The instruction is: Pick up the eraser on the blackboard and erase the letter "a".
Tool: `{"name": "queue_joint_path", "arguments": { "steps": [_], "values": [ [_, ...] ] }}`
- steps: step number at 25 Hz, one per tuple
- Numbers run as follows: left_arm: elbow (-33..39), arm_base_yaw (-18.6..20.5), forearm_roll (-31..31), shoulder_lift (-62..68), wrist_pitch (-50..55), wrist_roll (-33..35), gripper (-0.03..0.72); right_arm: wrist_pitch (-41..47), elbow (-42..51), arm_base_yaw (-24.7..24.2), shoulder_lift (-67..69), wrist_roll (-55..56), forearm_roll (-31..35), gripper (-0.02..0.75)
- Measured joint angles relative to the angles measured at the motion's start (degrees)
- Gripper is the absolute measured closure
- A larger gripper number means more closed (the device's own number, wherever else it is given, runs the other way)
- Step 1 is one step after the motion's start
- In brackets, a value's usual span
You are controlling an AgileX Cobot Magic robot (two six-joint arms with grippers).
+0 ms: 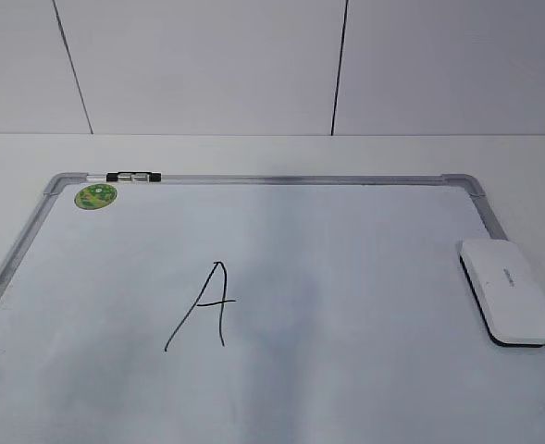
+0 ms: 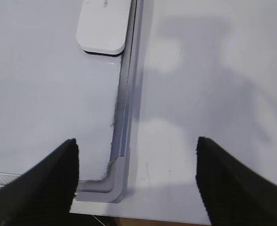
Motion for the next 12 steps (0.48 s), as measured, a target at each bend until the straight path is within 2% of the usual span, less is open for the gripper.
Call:
{"name": "queue_joint_path", "arguments": {
  "steps": [12],
  "values": [
    [0.0, 0.0, -1.1, -0.8, 0.0, 0.0, 0.255, 0.0, 0.0, -0.1, -0.5, -0.2, 0.0, 0.146]
  ]
}}
